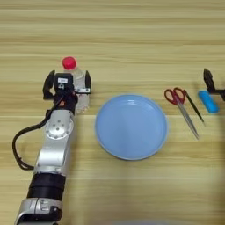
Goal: Move the objects on the table
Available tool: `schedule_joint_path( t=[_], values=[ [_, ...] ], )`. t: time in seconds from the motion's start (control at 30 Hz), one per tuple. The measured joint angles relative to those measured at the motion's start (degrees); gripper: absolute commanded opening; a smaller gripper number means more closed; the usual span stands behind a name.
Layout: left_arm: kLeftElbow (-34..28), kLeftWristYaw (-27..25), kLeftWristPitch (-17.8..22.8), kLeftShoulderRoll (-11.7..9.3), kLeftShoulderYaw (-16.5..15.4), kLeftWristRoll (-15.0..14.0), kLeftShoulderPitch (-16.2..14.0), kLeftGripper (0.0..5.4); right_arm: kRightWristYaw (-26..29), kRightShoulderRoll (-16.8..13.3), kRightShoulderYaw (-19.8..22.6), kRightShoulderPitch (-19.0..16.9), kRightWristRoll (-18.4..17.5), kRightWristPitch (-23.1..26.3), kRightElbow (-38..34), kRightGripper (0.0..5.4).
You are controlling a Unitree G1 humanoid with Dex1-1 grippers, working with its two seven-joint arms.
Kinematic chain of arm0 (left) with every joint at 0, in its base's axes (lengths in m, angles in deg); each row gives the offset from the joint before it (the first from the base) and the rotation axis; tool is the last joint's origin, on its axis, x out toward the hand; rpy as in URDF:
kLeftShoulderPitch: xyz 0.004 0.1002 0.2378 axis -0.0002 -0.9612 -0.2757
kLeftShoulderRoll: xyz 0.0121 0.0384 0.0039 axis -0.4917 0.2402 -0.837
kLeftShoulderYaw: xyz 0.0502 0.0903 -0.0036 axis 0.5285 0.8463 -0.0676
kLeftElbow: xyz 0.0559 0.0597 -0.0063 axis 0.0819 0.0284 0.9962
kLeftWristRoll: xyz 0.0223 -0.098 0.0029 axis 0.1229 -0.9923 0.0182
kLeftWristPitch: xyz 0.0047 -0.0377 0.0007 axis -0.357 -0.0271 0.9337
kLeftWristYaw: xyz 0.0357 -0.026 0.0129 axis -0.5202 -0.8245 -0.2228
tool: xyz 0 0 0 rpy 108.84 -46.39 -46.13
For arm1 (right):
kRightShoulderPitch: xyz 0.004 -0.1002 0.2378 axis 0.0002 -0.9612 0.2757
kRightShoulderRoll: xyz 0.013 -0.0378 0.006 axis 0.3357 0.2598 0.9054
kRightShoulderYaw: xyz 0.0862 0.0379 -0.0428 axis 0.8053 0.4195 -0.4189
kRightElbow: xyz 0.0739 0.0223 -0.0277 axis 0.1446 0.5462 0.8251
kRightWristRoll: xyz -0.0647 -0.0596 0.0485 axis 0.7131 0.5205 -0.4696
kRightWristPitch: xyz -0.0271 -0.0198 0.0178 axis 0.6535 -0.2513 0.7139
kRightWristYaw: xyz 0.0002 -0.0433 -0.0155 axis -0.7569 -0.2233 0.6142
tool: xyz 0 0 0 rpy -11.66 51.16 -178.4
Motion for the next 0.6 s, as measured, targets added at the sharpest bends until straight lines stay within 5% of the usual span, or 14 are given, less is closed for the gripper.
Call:
schedule_joint_path(
  t=[0.23,0.6],
  values=[
    [0.5,0.0,0.0,0.0,0.0,0.0,0.0,5.4,0.0,0.1,-0.1,0.0,0.0,0.0,0.0,5.37],
    [1.1,-0.9,-0.6,0.0,0.4,-0.1,0.0,4.22,-0.1,0.1,-0.1,0.0,0.0,0.0,-0.1,5.4]
  ],
)
